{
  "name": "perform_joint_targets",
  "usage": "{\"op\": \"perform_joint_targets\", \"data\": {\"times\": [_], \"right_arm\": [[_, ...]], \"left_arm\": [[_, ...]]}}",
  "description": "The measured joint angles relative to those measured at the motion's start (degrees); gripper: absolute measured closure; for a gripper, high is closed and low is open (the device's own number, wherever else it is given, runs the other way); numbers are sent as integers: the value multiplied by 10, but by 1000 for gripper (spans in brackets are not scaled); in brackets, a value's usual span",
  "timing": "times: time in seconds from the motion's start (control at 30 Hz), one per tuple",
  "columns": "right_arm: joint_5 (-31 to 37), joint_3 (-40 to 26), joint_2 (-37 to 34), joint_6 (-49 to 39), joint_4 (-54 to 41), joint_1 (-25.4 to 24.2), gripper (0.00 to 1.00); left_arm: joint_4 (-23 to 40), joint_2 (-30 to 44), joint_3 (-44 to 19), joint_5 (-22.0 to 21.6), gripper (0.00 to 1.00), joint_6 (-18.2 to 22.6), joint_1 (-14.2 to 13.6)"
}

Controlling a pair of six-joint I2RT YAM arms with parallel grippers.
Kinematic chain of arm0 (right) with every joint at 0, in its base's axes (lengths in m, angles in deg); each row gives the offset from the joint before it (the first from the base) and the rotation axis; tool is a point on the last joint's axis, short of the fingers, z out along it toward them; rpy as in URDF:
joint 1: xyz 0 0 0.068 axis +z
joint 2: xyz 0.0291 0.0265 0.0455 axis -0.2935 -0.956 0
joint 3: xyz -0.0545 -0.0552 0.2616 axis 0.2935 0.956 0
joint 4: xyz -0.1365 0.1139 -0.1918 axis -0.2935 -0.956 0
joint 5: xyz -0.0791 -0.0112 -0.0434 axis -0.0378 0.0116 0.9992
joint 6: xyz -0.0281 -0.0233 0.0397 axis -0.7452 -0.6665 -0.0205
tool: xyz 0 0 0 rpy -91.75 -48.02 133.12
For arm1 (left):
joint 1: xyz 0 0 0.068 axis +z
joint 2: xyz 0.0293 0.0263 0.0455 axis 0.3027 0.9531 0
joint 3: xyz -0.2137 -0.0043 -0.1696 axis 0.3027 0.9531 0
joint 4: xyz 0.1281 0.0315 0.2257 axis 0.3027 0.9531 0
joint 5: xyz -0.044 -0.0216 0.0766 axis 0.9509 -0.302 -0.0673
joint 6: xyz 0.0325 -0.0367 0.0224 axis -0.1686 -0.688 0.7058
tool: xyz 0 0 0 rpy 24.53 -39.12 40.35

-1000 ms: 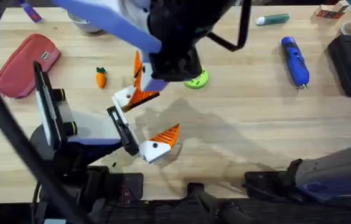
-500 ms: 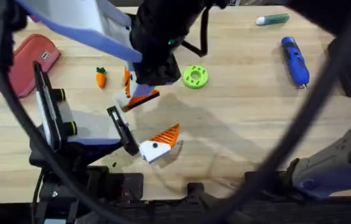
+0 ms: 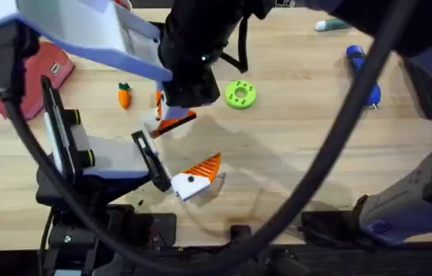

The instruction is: Pick up the gripper from the table and insert it into the empty holder that is missing its gripper. Then pick up a screw, insert it into the mounting hole, and use the screwdriver to tighten it. Finally, clean up the table by picking up the vegetable and placing it into the bucket.

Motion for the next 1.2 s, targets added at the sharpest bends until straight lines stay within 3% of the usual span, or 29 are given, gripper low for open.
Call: {"op": "perform_joint_targets", "data": {"times": [1.2], "right_arm": [[29, 0, -4, 6, 12, 16, 996]], "left_arm": [[0, 0, 0, 0, 1, 0, 0]]}}
